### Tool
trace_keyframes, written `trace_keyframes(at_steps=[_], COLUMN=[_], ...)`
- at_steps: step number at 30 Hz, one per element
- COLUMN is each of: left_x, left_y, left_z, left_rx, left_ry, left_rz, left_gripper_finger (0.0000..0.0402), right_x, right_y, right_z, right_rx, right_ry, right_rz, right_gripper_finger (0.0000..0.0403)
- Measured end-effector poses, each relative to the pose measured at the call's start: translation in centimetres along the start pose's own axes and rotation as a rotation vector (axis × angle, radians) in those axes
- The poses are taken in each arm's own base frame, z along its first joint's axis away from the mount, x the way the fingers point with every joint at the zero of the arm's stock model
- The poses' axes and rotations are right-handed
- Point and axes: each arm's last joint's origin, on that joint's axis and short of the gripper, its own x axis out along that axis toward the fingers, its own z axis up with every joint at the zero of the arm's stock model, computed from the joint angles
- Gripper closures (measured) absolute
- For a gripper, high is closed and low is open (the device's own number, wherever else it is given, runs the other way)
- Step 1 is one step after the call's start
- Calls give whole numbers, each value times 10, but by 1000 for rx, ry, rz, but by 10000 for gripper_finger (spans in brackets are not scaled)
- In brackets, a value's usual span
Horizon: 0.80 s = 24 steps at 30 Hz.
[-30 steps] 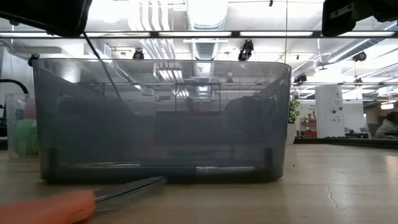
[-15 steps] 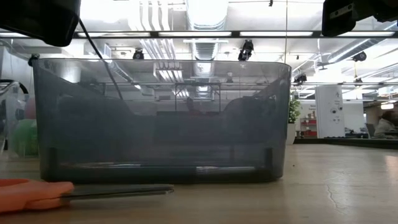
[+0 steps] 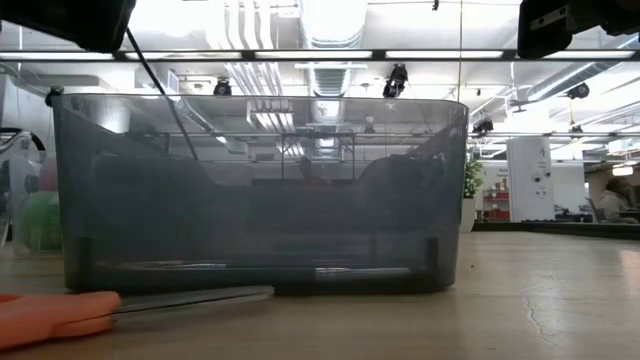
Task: Pick & Place Paint Supplies
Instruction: Put the orange scissors into the bottom transparent bin
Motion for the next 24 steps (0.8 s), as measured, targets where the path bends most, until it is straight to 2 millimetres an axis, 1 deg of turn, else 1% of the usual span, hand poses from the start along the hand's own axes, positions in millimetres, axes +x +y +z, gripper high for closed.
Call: trace_keyframes(at_steps=[5,14,24], left_x=[-6,-5,9], left_y=[-1,4,15], left_z=[2,1,-4], left_rx=[-2,7,-29], left_ry=[-4,-10,2], left_rz=[-12,18,13], left_gripper_finger=[288,288,288], right_x=[0,0,0], right_y=[0,0,0], right_z=[0,0,0], right_rx=[0,0,0], right_ry=[1,0,0], right_rz=[1,1,0], right_gripper_finger=[395,395,395])
